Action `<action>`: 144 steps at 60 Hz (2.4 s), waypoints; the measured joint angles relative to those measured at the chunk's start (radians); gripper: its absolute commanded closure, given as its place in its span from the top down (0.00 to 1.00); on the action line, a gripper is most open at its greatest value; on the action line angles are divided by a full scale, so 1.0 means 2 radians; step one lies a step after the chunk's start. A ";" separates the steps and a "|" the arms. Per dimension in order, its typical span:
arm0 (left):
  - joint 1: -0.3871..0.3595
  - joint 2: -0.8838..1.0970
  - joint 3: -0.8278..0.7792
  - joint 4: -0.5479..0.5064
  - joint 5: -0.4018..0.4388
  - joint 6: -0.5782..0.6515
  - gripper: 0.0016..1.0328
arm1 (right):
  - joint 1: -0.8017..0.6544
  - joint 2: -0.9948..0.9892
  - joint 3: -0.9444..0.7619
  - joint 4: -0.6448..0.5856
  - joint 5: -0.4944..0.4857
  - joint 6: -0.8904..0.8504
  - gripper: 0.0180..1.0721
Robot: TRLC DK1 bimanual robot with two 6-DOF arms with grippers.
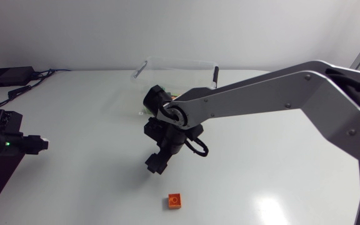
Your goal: Place the duplo bricks in the container
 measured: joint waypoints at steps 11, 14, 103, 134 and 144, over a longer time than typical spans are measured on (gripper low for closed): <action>-0.042 -0.031 0.001 -0.007 0.019 0.000 0.33 | 0.010 0.023 0.023 -0.001 -0.001 0.014 0.61; -0.055 -0.034 0.006 -0.009 0.020 0.000 0.33 | 0.010 0.028 0.025 -0.002 -0.002 0.016 0.51; -0.377 0.344 0.581 -0.040 0.019 -0.059 0.72 | -0.182 -0.049 0.185 0.055 0.025 0.027 0.34; -0.375 0.254 0.468 -0.044 0.021 -0.019 0.95 | -0.207 -0.039 0.171 0.090 0.054 0.010 0.95; -0.376 0.125 0.355 -0.064 0.047 0.050 0.95 | -0.229 -0.132 0.090 0.120 0.055 -0.002 0.95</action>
